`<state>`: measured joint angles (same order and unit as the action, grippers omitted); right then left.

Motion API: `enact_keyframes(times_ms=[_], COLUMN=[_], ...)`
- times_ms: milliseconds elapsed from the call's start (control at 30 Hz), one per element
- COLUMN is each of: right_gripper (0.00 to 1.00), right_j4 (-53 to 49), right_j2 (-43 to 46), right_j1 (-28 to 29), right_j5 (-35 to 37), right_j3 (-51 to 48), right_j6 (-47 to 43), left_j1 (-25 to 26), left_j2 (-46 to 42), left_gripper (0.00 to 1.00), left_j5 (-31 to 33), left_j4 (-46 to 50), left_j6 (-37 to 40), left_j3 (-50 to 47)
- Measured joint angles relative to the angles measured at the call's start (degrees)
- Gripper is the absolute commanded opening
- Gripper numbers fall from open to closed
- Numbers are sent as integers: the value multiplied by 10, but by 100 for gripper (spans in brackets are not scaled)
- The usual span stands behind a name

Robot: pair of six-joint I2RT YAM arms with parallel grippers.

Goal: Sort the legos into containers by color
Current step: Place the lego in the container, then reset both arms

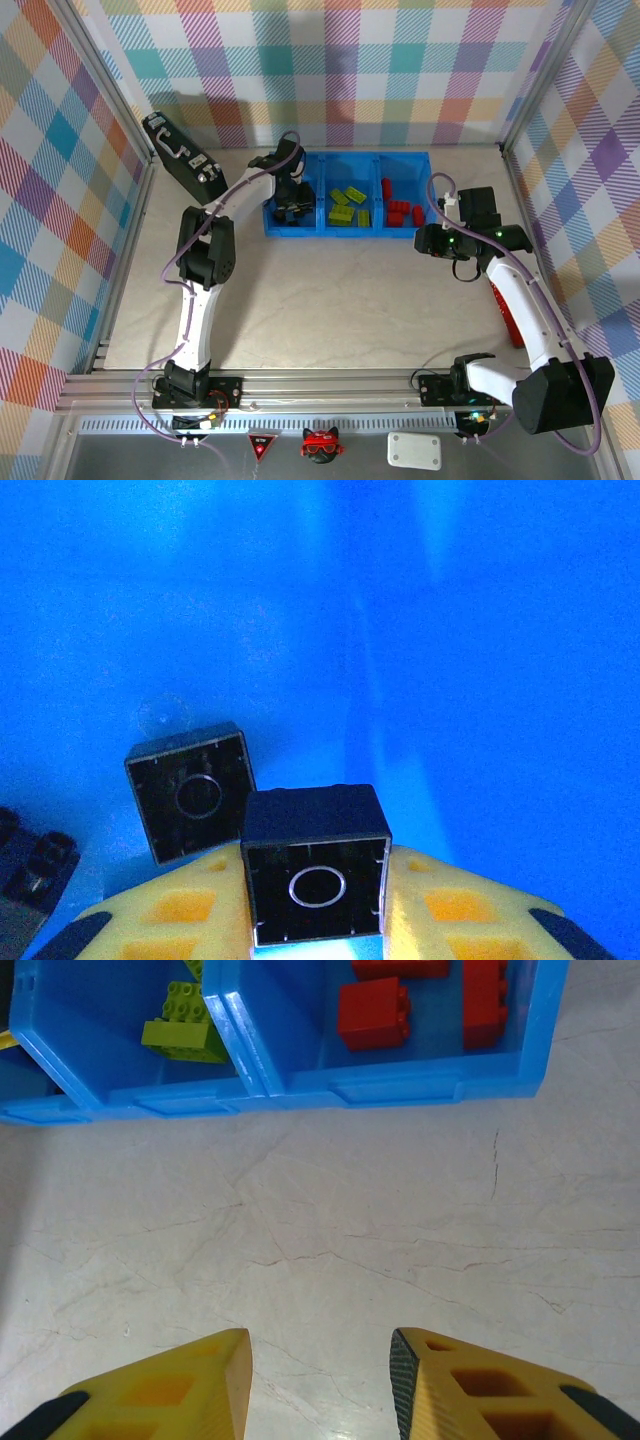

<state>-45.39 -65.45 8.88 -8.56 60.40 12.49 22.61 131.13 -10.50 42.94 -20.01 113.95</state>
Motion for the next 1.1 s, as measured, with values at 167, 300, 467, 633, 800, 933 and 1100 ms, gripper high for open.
enact_keyframes(times_ms=[167,300,467,633,800,933,1100], right_gripper=[43,43,54,72,86,99,99], right_j4=[-2,-2,-2,5,33,67,131], right_j2=[-5,-5,-5,-5,-5,-5,-13], right_j1=[0,0,0,0,0,0,0], right_j5=[3,7,14,27,54,86,134], right_j3=[0,0,0,0,-10,-35,-83], right_j6=[-1,-1,2,3,12,25,37], left_j1=[-4,-6,-6,-6,-6,-6,-6], left_j2=[11,13,12,-33,-140,-247,-367], left_gripper=[43,53,60,65,72,99,100], left_j5=[-5,-6,-6,-5,12,44,117], left_j4=[-7,-14,-26,-58,-88,-115,-137], left_j6=[3,4,4,3,3,14,34], left_j3=[3,3,2,-47,-123,-202,-322])
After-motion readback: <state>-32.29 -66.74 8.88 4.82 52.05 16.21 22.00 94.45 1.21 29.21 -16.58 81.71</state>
